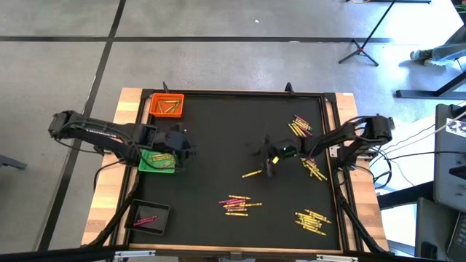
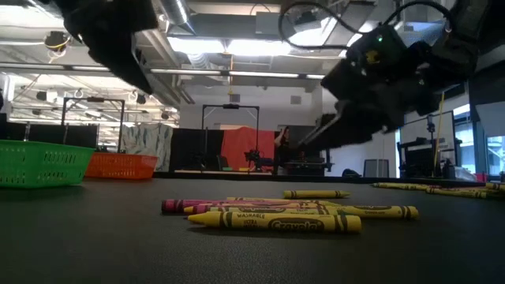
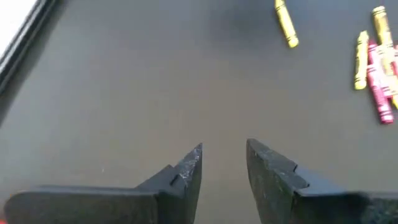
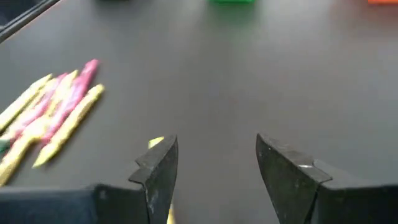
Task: Sort crayons
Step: Put the yellow crayon into the green bin
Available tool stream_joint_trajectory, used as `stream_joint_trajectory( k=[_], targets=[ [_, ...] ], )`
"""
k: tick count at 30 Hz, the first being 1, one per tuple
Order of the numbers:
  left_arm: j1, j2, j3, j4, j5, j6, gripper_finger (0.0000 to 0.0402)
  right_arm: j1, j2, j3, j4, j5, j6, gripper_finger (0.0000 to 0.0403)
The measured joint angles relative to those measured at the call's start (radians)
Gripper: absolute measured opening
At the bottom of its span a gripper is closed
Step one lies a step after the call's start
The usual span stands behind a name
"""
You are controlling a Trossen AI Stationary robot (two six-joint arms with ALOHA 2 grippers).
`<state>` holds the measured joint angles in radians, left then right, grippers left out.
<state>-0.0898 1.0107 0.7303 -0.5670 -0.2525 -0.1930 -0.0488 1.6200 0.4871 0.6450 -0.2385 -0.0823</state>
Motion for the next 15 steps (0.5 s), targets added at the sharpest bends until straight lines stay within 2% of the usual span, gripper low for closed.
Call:
stream_joint_trajectory(
  k=[6, 11, 15],
  targets=[
    [-0.018, 0.005, -0.041, 0.122, -0.013, 0.047, 0.0108, 0.075, 0.073, 0.012, -0.020, -0.003, -0.003, 0.0215],
    [-0.018, 0.005, -0.124, 0.243, -0.014, 0.047, 0.0108, 0.110, 0.136, 0.012, -0.020, 0.070, -0.003, 0.0215],
    [-0.018, 0.005, -0.192, 0.390, -0.013, 0.051, 0.0108, 0.108, 0.173, 0.012, 0.001, 0.088, 0.000, 0.0215]
  ],
)
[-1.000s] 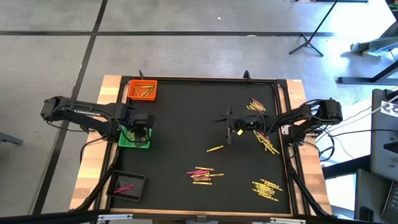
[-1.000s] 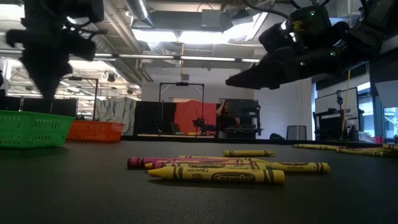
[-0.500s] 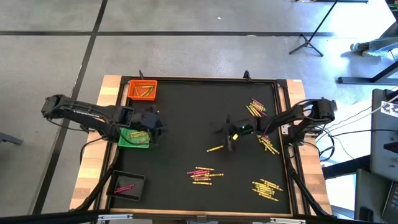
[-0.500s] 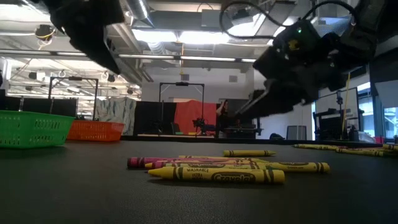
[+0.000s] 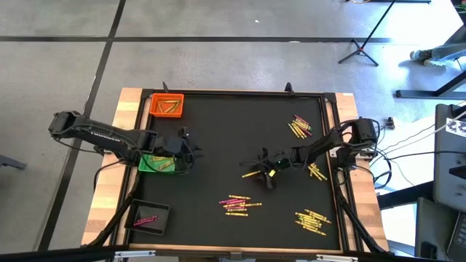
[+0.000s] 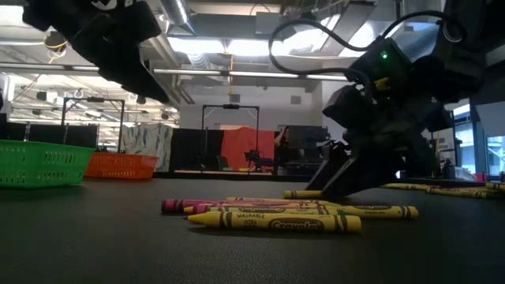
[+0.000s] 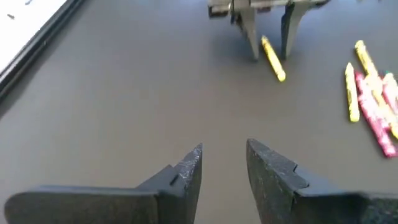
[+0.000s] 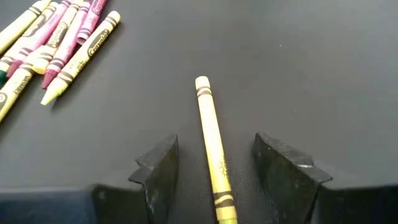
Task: Sort crayons
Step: Put the yellow crayon into the green bin
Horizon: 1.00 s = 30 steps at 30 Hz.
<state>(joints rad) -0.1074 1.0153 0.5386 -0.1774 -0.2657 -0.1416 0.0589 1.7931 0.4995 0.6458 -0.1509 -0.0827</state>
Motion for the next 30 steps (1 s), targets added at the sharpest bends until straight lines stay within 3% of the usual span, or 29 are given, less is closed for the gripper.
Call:
stream_joint_trajectory(
  k=[6, 19, 30],
  targets=[
    [0.000, 0.000, -0.047, 0.121, 0.001, 0.052, 0.0108, 0.000, 0.020, 0.001, 0.016, 0.005, 0.005, 0.0180],
    [0.000, 0.000, -0.050, 0.151, 0.013, 0.074, 0.0108, 0.000, 0.023, 0.000, -0.001, 0.042, -0.003, 0.0017],
    [0.000, 0.009, -0.050, 0.248, 0.000, 0.119, 0.0108, 0.000, -0.019, -0.006, 0.028, 0.040, -0.010, 0.0024]
  ],
)
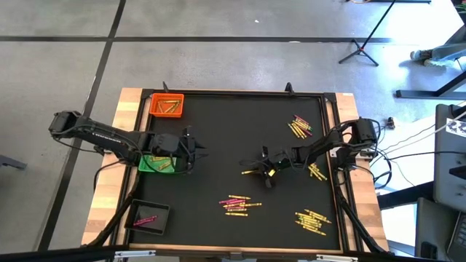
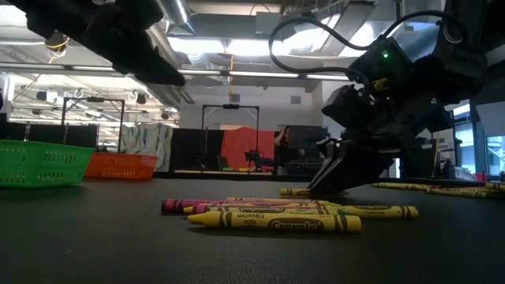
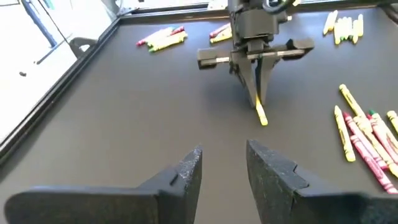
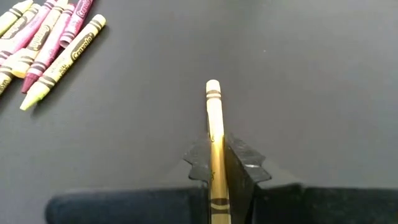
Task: Sort crayons
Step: Put the yellow crayon into the green bin
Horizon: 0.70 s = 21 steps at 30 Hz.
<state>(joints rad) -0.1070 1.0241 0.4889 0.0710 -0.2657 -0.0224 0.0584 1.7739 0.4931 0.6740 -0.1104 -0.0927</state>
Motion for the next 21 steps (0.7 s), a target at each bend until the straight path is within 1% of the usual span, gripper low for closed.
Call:
stream_joint_trajectory(
  k=[3, 6, 10, 12, 14, 16, 19, 21],
  targets=[
    [0.000, 0.027, 0.000, 0.017, -0.001, 0.011, 0.0108, -0.001, -0.039, 0.001, 0.018, 0.005, -0.038, 0.0016],
    [0.004, 0.081, 0.000, 0.081, -0.003, 0.055, 0.0108, -0.001, -0.070, 0.005, 0.024, 0.061, -0.068, 0.0014],
    [0.004, 0.176, 0.000, 0.198, -0.003, 0.133, 0.0108, -0.001, -0.098, 0.030, 0.043, 0.118, -0.111, 0.0024],
    [0.004, 0.233, 0.000, 0.261, -0.003, 0.167, 0.0108, -0.001, -0.098, 0.042, 0.044, 0.126, -0.136, 0.0025],
    [0.012, 0.287, 0.000, 0.320, 0.001, 0.191, 0.0108, -0.009, -0.098, 0.050, 0.092, 0.123, -0.166, 0.0023],
    [0.033, 0.340, 0.000, 0.393, 0.043, 0.201, 0.0108, -0.018, -0.099, 0.054, 0.166, 0.119, -0.176, 0.0020],
    [0.063, 0.406, 0.000, 0.490, 0.125, 0.217, 0.0108, -0.037, -0.099, 0.054, 0.224, 0.119, -0.179, 0.0019],
    [0.079, 0.439, 0.000, 0.564, 0.156, 0.220, 0.0108, -0.050, -0.099, 0.053, 0.264, 0.116, -0.183, 0.0021]
  ],
)
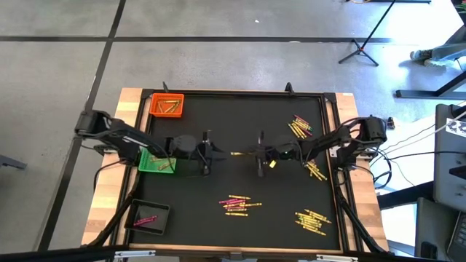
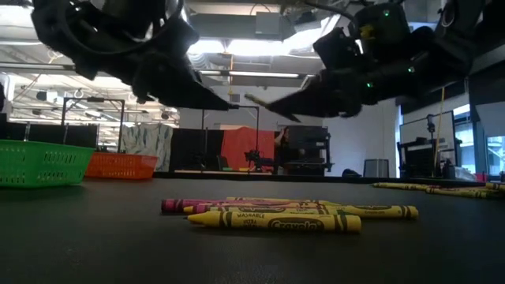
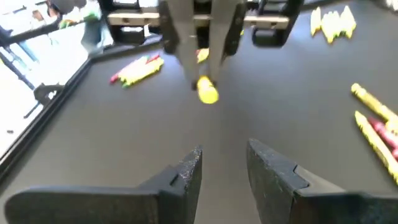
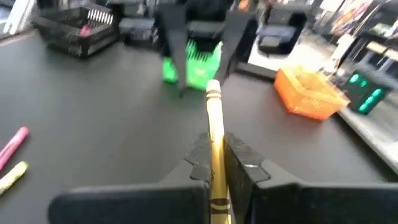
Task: Sort crayons
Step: Put the yellow crayon into the green bin
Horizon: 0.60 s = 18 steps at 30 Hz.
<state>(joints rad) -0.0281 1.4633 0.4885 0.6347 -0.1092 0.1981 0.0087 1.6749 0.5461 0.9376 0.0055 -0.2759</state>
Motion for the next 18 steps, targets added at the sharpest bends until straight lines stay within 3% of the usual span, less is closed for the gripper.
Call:
stream_joint_trajectory(
  k=[10, 18],
  targets=[
    [0.016, 0.136, 0.000, 0.258, 0.026, -0.003, 0.0108, -0.009, 0.000, 0.000, 0.055, -0.051, -0.021, 0.0019],
    [0.016, 0.155, 0.000, 0.383, 0.026, -0.011, 0.0108, -0.009, 0.010, 0.003, 0.055, -0.063, -0.024, 0.0022]
  ],
)
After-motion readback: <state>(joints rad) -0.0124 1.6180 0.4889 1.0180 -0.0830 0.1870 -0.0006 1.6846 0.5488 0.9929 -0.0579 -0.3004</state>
